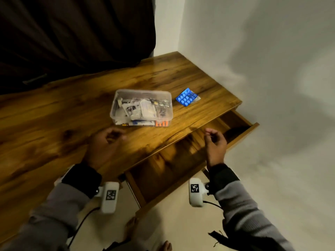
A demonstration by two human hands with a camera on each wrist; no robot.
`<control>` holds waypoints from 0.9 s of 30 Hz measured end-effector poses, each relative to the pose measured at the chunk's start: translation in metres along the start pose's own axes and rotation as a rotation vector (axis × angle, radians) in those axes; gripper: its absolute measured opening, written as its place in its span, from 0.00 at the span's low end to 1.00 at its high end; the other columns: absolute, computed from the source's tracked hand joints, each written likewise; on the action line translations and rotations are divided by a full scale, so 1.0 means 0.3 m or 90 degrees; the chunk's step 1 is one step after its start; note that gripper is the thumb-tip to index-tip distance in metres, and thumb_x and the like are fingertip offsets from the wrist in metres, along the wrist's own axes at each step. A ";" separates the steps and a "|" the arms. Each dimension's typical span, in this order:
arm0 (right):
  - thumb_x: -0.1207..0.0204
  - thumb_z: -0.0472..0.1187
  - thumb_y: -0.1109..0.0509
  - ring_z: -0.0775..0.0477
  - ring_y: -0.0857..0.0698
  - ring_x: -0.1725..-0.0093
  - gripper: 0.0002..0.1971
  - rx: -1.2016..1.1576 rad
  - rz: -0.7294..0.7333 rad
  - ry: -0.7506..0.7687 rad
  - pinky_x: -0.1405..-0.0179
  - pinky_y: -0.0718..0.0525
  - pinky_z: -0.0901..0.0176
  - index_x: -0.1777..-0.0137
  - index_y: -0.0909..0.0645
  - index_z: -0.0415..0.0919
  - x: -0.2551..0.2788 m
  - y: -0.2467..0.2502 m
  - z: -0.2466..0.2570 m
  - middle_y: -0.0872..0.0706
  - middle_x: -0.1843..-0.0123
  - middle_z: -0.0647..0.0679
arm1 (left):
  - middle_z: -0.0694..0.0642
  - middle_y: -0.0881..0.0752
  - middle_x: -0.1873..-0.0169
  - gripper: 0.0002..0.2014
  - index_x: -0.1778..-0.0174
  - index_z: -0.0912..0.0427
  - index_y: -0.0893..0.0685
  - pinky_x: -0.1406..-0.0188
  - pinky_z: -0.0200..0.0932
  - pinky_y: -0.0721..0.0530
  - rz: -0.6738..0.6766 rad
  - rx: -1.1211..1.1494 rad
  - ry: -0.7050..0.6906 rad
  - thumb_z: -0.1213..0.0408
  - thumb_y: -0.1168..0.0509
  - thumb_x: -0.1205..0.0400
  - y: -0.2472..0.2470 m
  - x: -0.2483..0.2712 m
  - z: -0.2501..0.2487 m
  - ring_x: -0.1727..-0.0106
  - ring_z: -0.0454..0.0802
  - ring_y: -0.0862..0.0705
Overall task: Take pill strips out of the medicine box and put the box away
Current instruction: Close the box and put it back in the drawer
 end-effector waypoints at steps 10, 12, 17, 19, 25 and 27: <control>0.22 0.43 0.31 0.41 0.16 0.38 0.20 0.167 0.182 -0.120 0.33 0.20 0.48 0.33 0.20 0.34 -0.153 -0.461 0.033 0.13 0.39 0.38 | 0.63 0.15 0.49 0.17 0.38 0.65 0.20 0.68 0.36 0.15 -0.015 0.129 0.142 0.60 0.34 0.20 0.052 -0.382 0.085 0.60 0.49 0.16; 0.25 0.44 0.28 0.44 0.16 0.38 0.20 0.170 0.143 -0.157 0.32 0.20 0.50 0.35 0.18 0.36 -0.170 -0.462 0.000 0.13 0.38 0.41 | 0.62 0.14 0.62 0.11 0.45 0.66 0.17 0.75 0.36 0.14 -0.020 0.131 0.164 0.66 0.34 0.21 0.061 -0.417 0.116 0.74 0.42 0.15; 0.27 0.30 0.29 0.48 0.17 0.55 0.14 0.180 0.142 -0.156 0.45 0.17 0.51 0.42 0.15 0.31 -0.176 -0.322 -0.011 0.13 0.46 0.42 | 0.65 0.14 0.61 0.07 0.52 0.75 0.19 0.73 0.41 0.10 0.177 0.226 0.299 0.78 0.33 0.25 0.002 -0.312 0.118 0.66 0.56 0.13; 0.25 0.27 0.32 0.47 0.19 0.58 0.14 0.160 0.163 -0.181 0.56 0.18 0.54 0.39 0.17 0.30 -0.153 -0.198 -0.015 0.15 0.49 0.39 | 0.69 0.15 0.59 0.10 0.49 0.77 0.20 0.72 0.40 0.10 0.261 0.217 0.301 0.79 0.34 0.25 -0.075 -0.202 0.081 0.68 0.55 0.11; 0.22 0.31 0.33 0.43 0.14 0.54 0.10 0.203 0.145 -0.198 0.58 0.12 0.62 0.43 0.15 0.34 -0.083 0.204 -0.029 0.12 0.51 0.40 | 0.71 0.14 0.66 0.11 0.55 0.78 0.17 0.67 0.43 0.09 0.442 0.219 0.322 0.74 0.27 0.29 -0.368 0.125 -0.028 0.68 0.61 0.11; 0.22 0.30 0.34 0.38 0.14 0.49 0.09 0.200 0.128 -0.220 0.50 0.13 0.54 0.45 0.15 0.34 -0.066 0.300 -0.038 0.13 0.49 0.38 | 0.72 0.14 0.65 0.10 0.54 0.74 0.16 0.65 0.47 0.08 0.502 0.224 0.332 0.73 0.27 0.28 -0.455 0.203 -0.045 0.65 0.63 0.11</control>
Point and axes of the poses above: each hand's wrist, its own x-axis away from the middle knuckle, its own y-axis out of the back of the hand, z = x × y, the point moved 7 cm from there along -x, towards the middle knuckle
